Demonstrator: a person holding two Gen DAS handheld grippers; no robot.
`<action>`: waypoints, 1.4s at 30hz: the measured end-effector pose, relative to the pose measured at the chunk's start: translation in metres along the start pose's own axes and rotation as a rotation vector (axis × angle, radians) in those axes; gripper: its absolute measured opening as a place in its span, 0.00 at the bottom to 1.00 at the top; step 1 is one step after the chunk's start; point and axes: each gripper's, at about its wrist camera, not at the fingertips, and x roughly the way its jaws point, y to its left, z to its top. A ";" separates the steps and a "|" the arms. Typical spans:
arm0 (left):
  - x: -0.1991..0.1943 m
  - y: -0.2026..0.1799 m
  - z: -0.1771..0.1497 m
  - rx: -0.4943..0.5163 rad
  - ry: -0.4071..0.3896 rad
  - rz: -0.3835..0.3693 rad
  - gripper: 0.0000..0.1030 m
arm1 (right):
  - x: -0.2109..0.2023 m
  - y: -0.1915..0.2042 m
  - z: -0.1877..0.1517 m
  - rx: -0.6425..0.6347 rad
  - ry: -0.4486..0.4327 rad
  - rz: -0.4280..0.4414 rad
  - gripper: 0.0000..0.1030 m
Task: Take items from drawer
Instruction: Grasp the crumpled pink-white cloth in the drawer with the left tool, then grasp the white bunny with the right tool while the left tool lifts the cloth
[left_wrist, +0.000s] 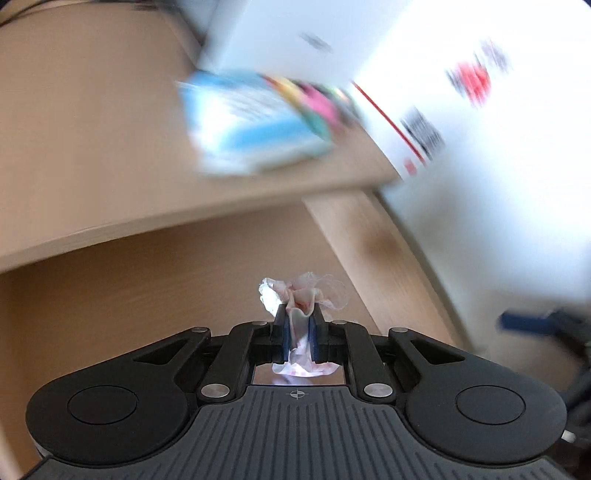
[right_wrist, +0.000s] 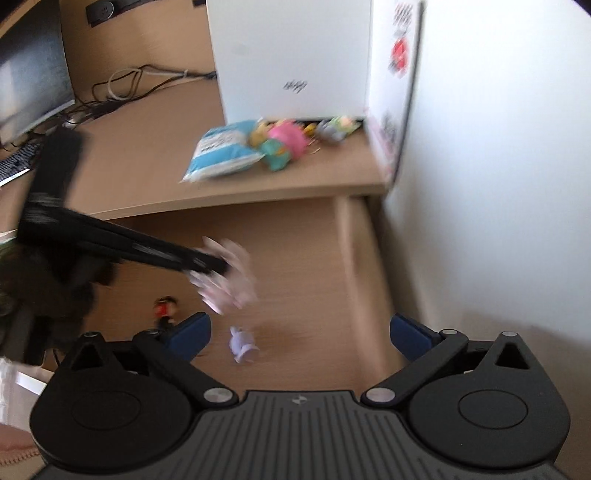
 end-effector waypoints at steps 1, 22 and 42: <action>-0.012 0.007 0.001 -0.040 -0.025 0.006 0.12 | 0.006 0.001 0.003 0.008 0.015 0.024 0.98; -0.127 0.044 -0.068 -0.260 -0.119 0.190 0.12 | 0.194 0.066 0.012 -0.051 0.593 0.095 0.48; -0.076 0.001 -0.066 -0.027 0.082 0.162 0.12 | 0.094 0.074 0.009 0.002 0.353 0.116 0.29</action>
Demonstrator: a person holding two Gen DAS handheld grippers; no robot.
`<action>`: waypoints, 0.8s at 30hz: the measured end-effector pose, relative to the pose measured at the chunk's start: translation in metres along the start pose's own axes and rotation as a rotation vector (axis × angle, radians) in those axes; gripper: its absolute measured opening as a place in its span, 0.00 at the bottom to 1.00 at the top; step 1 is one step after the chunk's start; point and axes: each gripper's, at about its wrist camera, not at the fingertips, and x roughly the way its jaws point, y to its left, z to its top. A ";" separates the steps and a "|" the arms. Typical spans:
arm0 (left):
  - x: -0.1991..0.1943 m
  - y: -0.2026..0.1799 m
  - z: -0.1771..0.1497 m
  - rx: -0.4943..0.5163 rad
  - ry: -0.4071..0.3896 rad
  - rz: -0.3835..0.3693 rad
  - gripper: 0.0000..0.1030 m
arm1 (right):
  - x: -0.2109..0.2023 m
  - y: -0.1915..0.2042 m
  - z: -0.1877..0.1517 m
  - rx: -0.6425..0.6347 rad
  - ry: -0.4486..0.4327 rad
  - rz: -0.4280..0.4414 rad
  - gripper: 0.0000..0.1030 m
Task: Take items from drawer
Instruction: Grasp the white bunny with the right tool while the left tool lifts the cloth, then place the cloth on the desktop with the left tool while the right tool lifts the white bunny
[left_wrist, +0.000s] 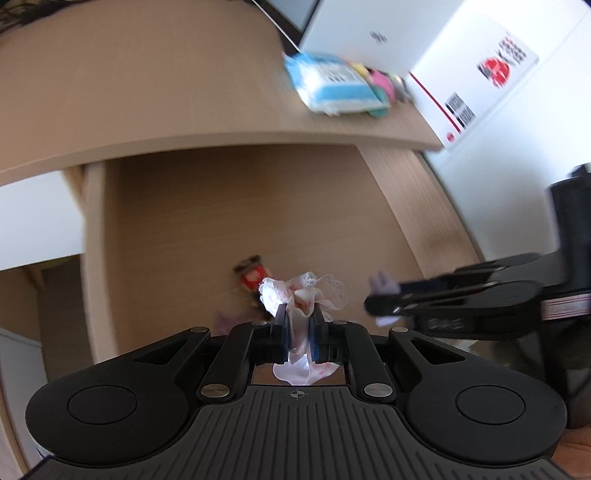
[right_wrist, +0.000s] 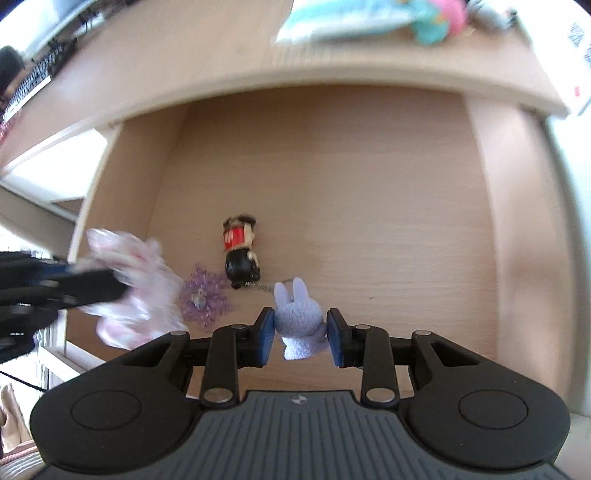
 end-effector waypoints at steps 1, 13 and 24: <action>0.004 -0.002 0.001 0.005 0.014 -0.006 0.12 | -0.008 -0.001 0.000 0.009 -0.024 -0.002 0.29; 0.020 -0.053 0.064 0.107 -0.039 -0.081 0.12 | -0.065 -0.040 -0.023 0.129 -0.238 -0.096 0.29; 0.025 -0.122 0.201 0.234 -0.392 0.072 0.12 | -0.076 -0.053 -0.028 0.167 -0.324 -0.110 0.29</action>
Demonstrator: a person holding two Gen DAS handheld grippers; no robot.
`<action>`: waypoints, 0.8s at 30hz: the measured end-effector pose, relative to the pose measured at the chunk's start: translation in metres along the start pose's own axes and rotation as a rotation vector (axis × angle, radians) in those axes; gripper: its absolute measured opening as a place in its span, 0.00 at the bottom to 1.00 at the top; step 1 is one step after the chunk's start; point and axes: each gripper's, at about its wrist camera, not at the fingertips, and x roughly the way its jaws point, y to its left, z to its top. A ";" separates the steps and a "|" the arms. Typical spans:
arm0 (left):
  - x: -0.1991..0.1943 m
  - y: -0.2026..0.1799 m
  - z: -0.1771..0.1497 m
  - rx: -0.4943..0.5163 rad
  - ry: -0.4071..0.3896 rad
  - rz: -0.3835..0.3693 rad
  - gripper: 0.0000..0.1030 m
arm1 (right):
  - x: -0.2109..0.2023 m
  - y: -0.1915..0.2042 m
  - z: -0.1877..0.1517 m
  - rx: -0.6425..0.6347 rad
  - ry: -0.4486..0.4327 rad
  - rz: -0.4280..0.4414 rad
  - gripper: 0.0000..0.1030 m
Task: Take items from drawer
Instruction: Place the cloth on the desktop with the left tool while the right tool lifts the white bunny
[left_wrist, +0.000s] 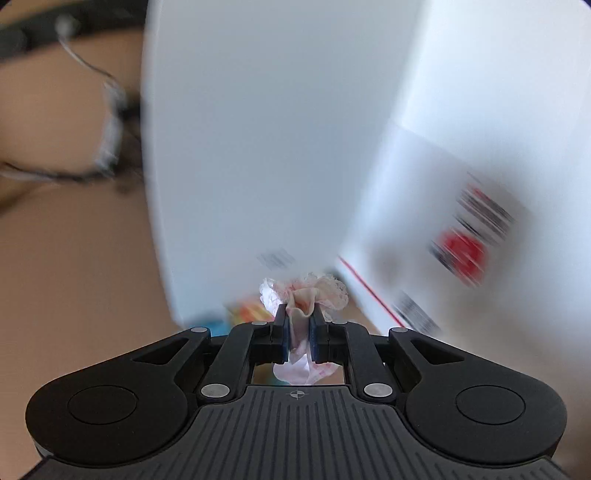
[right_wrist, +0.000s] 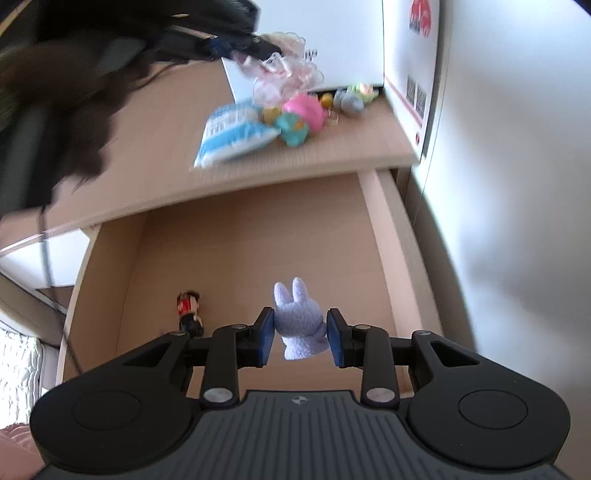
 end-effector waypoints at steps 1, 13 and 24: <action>-0.002 0.007 0.001 -0.035 -0.011 0.006 0.12 | -0.002 -0.002 0.001 -0.001 -0.013 -0.003 0.29; 0.004 0.114 -0.070 -0.269 0.059 0.007 0.16 | 0.022 -0.026 0.015 0.127 -0.001 -0.022 0.29; 0.022 0.141 -0.088 -0.235 0.126 0.113 0.25 | 0.026 -0.010 0.016 0.070 0.015 -0.058 0.29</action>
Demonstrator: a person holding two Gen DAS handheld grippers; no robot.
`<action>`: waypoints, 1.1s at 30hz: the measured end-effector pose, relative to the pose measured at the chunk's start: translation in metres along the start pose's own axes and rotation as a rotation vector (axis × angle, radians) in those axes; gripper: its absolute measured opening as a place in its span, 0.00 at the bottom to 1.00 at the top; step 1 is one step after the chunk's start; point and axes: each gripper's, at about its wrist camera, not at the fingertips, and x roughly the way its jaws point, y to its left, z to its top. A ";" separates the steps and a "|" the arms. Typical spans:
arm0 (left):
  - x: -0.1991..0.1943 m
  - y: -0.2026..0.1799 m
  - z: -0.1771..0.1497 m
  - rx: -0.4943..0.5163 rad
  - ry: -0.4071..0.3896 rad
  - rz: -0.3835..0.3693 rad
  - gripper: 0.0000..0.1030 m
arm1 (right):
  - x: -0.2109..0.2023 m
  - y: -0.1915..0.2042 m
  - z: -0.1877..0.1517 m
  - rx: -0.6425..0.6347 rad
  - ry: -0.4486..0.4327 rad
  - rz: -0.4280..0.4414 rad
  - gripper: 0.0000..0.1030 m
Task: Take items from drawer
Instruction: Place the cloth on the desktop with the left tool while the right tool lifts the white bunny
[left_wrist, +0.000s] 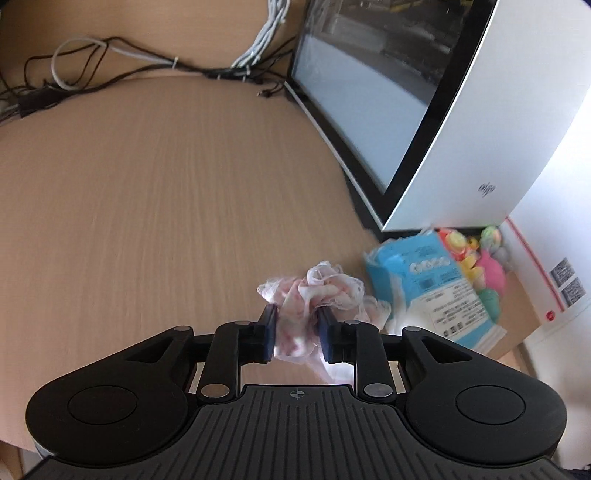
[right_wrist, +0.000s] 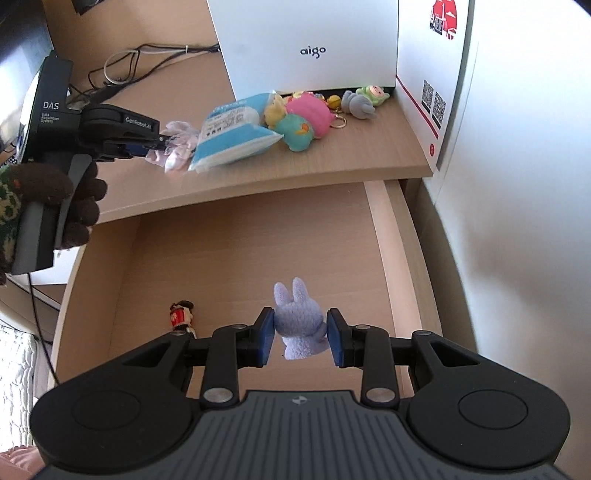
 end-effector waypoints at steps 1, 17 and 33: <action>-0.004 0.004 0.001 -0.026 -0.016 -0.037 0.25 | 0.000 0.000 0.000 0.001 0.002 -0.004 0.29; -0.073 0.034 -0.015 -0.185 -0.133 -0.183 0.25 | 0.002 0.004 0.025 0.012 -0.091 -0.021 0.29; -0.100 0.023 -0.117 0.006 0.166 -0.151 0.25 | 0.087 -0.029 0.135 0.024 -0.331 -0.146 0.33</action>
